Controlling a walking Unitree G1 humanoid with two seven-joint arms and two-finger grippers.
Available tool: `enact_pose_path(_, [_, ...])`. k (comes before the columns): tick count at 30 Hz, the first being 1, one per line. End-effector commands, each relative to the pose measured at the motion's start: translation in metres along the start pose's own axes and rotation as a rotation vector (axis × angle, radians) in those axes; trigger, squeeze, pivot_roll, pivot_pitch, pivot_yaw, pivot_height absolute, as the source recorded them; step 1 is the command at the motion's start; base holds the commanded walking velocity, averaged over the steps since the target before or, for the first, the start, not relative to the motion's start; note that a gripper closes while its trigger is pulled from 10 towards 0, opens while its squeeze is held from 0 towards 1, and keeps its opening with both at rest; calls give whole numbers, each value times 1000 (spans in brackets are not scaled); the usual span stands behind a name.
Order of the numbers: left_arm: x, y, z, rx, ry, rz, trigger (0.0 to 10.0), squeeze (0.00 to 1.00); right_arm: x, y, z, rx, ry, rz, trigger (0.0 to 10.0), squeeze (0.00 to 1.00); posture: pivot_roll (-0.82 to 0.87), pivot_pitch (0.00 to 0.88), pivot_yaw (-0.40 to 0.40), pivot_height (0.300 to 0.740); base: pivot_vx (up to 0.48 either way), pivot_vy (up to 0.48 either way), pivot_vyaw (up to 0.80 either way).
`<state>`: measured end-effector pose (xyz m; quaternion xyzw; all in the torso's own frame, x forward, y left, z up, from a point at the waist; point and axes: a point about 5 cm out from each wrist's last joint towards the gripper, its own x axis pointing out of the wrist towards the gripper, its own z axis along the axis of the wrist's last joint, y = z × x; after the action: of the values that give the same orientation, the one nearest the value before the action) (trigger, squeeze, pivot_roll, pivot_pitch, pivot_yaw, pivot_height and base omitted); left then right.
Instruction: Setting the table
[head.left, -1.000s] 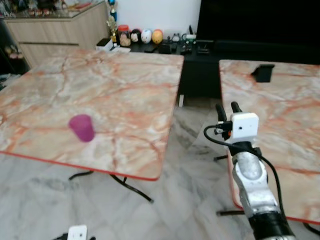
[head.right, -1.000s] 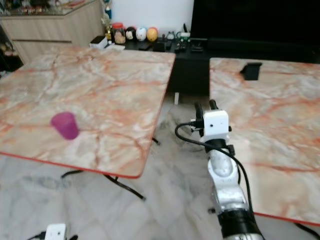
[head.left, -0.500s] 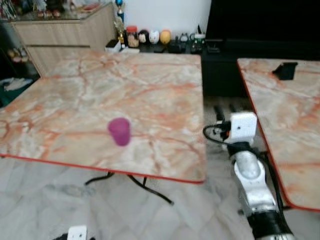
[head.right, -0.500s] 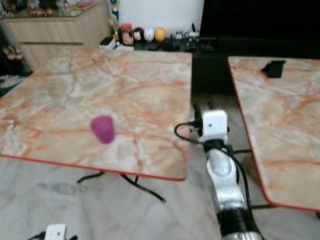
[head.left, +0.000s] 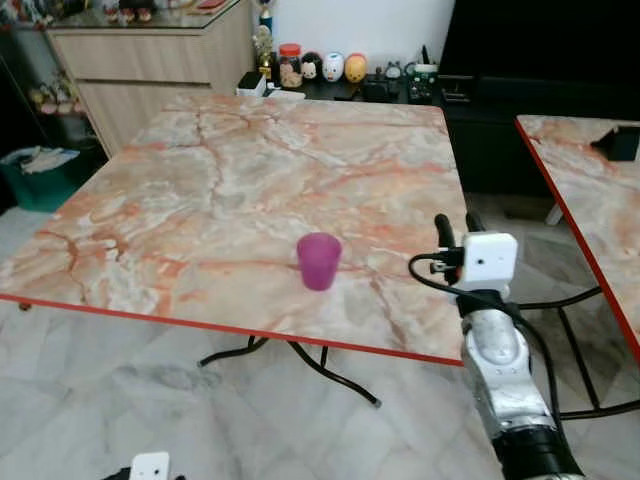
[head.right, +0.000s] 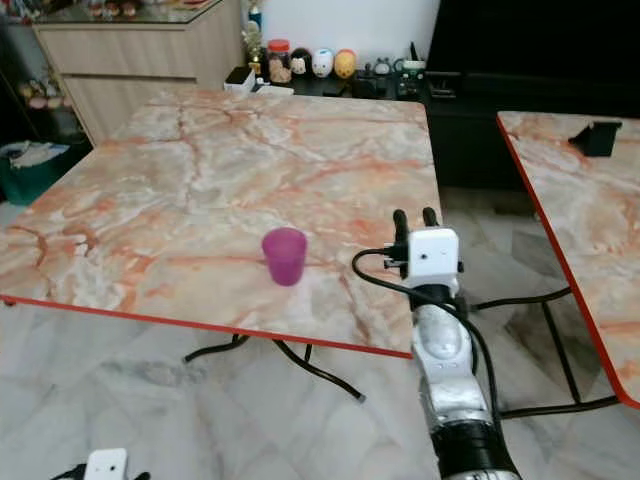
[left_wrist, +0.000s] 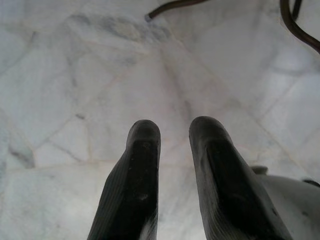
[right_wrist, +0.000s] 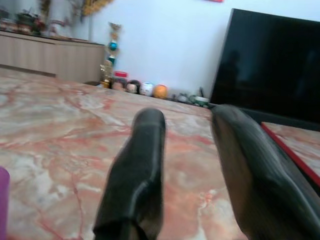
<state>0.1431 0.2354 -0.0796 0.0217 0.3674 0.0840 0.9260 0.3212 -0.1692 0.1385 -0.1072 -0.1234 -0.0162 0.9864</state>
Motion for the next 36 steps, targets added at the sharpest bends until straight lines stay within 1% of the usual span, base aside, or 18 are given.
enact_pose_path(1, [-1,-6,-5,-3,15,-12,10000,0,-6,-16,-6,-23,29,-59,10000,0,28,0,23,740,0,0,0])
enact_pose_path(4, [-1,-6,-5,-4,15,-13,10000,0,-11,-21,-10,-43,44,-78,10000,0,27,0,20,740,0,0,0])
enact_pose_path(6, [-1,-7,-5,-4,16,-13,10000,0,-21,-31,-16,-76,76,-137,10000,0,30,0,17,740,0,0,0])
enact_pose_path(7, [-1,-7,-5,-4,16,-13,10000,0,-21,-31,-16,-76,76,-137,10000,0,30,0,17,740,0,0,0])
enact_pose_path(8, [-1,-7,-5,-5,16,-13,10000,0,-28,-43,-20,-118,106,-224,10000,0,31,0,16,740,0,0,0])
enact_pose_path(9, [-2,-7,-6,-6,18,-12,10000,0,-37,-59,-26,-130,147,-353,10000,0,32,0,14,740,0,0,0])
enact_pose_path(11, [-2,-7,-6,-6,19,-12,10000,0,-42,-66,-29,-127,167,-415,10000,0,32,0,13,740,0,0,0])
enact_pose_path(14, [-2,-7,-7,-8,23,-11,10000,0,-61,-84,-42,-167,263,-544,10000,0,31,0,12,740,0,0,0])
enact_pose_path(15, [-2,-8,-7,-9,25,-12,10000,0,-75,-92,-54,-148,340,-624,10000,0,32,0,10,740,0,0,0])
enact_pose_path(18, [-2,-8,-7,-11,25,-11,10000,0,-94,-99,-72,-123,454,-716,10000,0,34,0,9,740,0,0,0])
enact_pose_path(20, [-2,-8,-7,-12,25,-10,10000,0,-98,-99,-77,-91,488,-740,10000,0,32,0,8,740,0,0,0])
enact_pose_path(22, [-2,-9,-7,-13,25,-11,10000,0,-110,-98,-89,-56,570,-788,10000,0,34,0,5,740,0,0,0])
enact_pose_path(26, [-2,-9,-7,-17,24,-9,10000,0,-131,-92,-116,-40,733,-790,10000,0,37,0,4,740,0,0,0])
enact_pose_path(28, [-1,-9,-7,-17,25,-7,10000,0,-136,-89,-121,-44,765,-788,10000,0,37,0,3,740,0,0,0])
enact_pose_path(31, [-1,-8,-7,-18,26,-4,10000,0,-143,-86,-129,-55,810,-766,10000,0,39,0,3,740,0,0,0])
enact_pose_path(33, [-2,-8,-7,-19,27,-1,10000,0,-152,-77,-142,-42,897,-716,10000,0,40,0,5,740,0,0,0])
enact_pose_path(34, [-2,-8,-7,-18,29,0,10000,0,-158,-70,-151,-22,962,-661,10000,0,38,0,5,740,0,0,0])
enact_pose_path(36, [-2,-8,-7,-18,29,0,10000,0,-165,-62,-160,-16,1036,-599,10000,0,38,0,5,740,0,0,0])
